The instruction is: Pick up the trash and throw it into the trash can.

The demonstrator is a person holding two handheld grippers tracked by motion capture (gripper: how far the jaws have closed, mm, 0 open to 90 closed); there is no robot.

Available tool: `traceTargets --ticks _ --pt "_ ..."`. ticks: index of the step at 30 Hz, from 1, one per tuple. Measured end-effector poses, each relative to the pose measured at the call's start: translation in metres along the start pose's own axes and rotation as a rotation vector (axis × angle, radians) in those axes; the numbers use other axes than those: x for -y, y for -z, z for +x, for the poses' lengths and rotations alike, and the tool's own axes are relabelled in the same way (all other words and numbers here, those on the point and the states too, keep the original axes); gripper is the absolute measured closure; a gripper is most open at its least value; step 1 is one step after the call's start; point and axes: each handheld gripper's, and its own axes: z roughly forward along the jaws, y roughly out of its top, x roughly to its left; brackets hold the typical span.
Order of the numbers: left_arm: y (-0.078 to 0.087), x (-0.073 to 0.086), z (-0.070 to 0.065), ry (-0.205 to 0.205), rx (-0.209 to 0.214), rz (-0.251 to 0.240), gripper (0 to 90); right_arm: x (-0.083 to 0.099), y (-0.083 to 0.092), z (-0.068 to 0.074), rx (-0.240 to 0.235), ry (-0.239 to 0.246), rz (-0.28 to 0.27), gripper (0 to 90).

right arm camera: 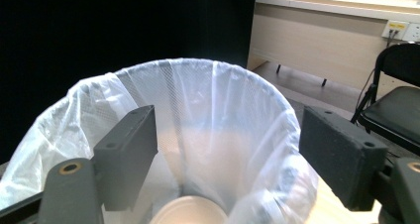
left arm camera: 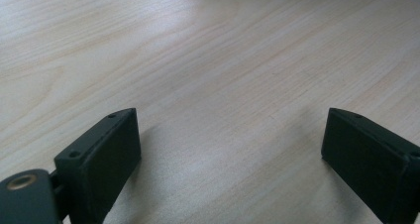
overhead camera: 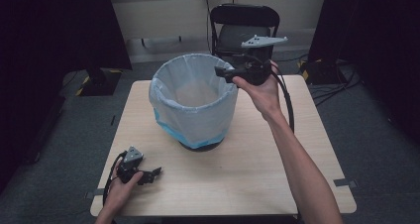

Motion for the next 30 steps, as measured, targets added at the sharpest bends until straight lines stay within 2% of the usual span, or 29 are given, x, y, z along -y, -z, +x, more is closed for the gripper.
traceTargets --ticks 16,30 --pt "0.000 0.000 0.000 0.001 0.000 0.000 7.8 0.031 0.040 -0.010 0.045 -0.012 0.001 20.8" --pt "0.000 0.000 0.000 0.000 0.000 0.000 7.8 0.065 0.062 -0.015 0.072 -0.024 0.034 22.2"
